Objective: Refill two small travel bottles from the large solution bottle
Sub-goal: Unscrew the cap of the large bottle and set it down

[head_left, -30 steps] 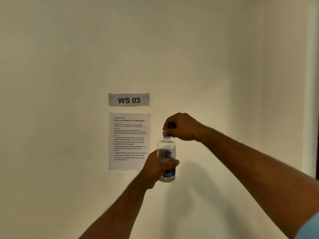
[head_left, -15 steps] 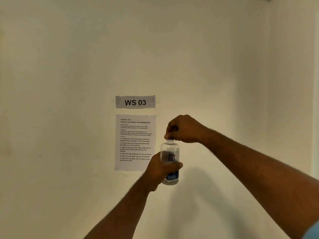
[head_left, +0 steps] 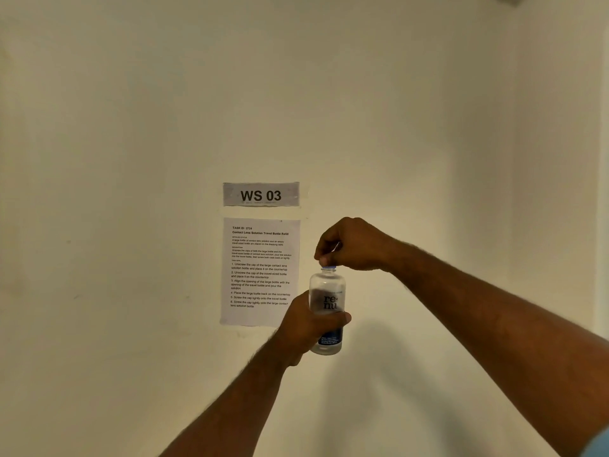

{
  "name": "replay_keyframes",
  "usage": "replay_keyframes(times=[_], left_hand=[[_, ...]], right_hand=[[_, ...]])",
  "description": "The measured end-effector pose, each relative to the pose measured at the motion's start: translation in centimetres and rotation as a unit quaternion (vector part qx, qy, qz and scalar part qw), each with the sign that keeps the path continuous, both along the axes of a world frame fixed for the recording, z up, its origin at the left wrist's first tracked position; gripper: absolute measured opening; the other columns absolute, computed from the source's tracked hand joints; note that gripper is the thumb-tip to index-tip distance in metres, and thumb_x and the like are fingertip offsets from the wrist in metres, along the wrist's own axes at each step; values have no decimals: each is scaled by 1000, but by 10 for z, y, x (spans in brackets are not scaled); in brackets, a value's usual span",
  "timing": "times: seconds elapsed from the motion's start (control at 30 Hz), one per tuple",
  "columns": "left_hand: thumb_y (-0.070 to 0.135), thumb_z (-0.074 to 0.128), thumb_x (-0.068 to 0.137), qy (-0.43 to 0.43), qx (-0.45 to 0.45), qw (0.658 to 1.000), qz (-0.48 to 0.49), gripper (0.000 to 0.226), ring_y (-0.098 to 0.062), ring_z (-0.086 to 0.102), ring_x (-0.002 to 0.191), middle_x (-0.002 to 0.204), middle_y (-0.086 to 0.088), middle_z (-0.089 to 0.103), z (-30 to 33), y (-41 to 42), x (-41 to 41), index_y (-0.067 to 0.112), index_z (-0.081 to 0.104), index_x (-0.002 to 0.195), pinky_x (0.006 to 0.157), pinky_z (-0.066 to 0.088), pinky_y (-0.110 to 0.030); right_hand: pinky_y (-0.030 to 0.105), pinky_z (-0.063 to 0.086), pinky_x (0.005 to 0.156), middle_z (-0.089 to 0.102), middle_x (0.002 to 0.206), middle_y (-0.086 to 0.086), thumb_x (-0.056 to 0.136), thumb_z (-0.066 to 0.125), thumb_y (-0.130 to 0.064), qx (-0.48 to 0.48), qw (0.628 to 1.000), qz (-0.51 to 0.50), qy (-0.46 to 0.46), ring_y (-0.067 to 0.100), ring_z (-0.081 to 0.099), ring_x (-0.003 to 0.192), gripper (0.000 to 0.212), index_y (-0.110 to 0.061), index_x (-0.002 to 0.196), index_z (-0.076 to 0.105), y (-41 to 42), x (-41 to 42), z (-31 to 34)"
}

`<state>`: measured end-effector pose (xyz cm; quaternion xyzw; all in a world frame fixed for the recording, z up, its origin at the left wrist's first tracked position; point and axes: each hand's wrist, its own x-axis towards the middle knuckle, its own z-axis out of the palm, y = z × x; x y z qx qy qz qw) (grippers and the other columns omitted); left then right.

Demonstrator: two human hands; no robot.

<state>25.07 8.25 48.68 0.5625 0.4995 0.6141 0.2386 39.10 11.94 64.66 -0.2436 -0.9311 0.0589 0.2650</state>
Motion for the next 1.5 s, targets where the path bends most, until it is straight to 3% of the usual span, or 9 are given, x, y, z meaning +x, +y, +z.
replay_keyframes(times=[0.1, 0.3, 0.53, 0.73, 0.9, 1.13, 1.3, 1.4, 1.5], left_hand=[[28, 88, 70, 3, -5, 1000, 0, 44, -17, 72, 92, 95, 6, 72, -4, 0, -2, 36, 61, 103, 68, 57, -22], [35, 88, 64, 4, -8, 1000, -13, 46, -16, 73, 90, 91, 9, 73, -3, -2, -5, 37, 62, 102, 68, 58, -22], [34, 88, 62, 9, -10, 999, -33, 51, -20, 73, 94, 96, 2, 74, -18, -7, -17, 31, 64, 106, 73, 60, -27], [38, 89, 57, -9, -9, 999, -48, 61, -20, 73, 98, 101, 1, 74, -44, -27, -42, 35, 63, 112, 85, 63, -37], [39, 91, 62, -27, -49, 998, -29, 63, -20, 74, 99, 103, 1, 77, -96, -51, -79, 27, 64, 118, 83, 62, -32], [37, 98, 55, -59, -112, 992, 14, 77, -14, 71, 107, 114, 6, 75, -216, -86, -124, 33, 64, 124, 85, 60, -28], [48, 101, 41, -79, -184, 977, 76, 86, -16, 71, 102, 107, 6, 75, -312, -111, -139, 29, 65, 118, 82, 61, -31], [32, 103, 46, -64, -239, 965, 91, 75, -7, 70, 96, 98, 15, 74, -362, -125, -143, 42, 64, 110, 71, 59, -21], [17, 102, 50, -67, -296, 945, 125, 87, -13, 63, 103, 111, 12, 66, -406, -132, -146, 29, 55, 122, 65, 54, -8]], right_hand=[[17, 51, 81, 74, 107, -12, 84, 77, -13, -76, 996, 41, -8, 2, 66, 101, 29, -23, 111, 75, -1, 4, 0], [26, 53, 74, 74, 93, -6, 79, 75, -53, 0, 997, -58, 41, 10, 65, 86, 35, -22, 95, 78, -4, -4, -6], [7, 42, 64, 73, 99, -12, 87, 73, -14, -17, 999, 6, -50, -14, 61, 70, 19, -27, 100, 77, -11, -7, -12], [24, 59, 77, 75, 102, 2, 92, 63, 1, -182, 967, 74, 163, 19, 71, 90, 25, -16, 103, 77, -6, -9, -49], [32, 58, 87, 73, 105, 17, 86, 73, -5, -314, 894, 105, 302, 25, 71, 94, 22, -12, 106, 75, -10, -20, -134], [19, 51, 64, 77, 95, 11, 85, 76, -10, -408, 852, -14, 327, 15, 67, 83, 19, -12, 103, 76, -23, -59, -301], [25, 60, 70, 76, 94, -1, 76, 84, -13, -465, 857, -91, 201, 14, 74, 81, 29, -22, 101, 74, -36, -83, -420], [23, 60, 68, 74, 98, -5, 77, 84, -13, -478, 861, -122, 124, 8, 72, 80, 31, -26, 103, 73, -44, -96, -487], [25, 59, 76, 72, 96, -9, 74, 85, -15, -474, 867, -144, 59, 5, 68, 86, 33, -23, 103, 72, -52, -110, -549]])
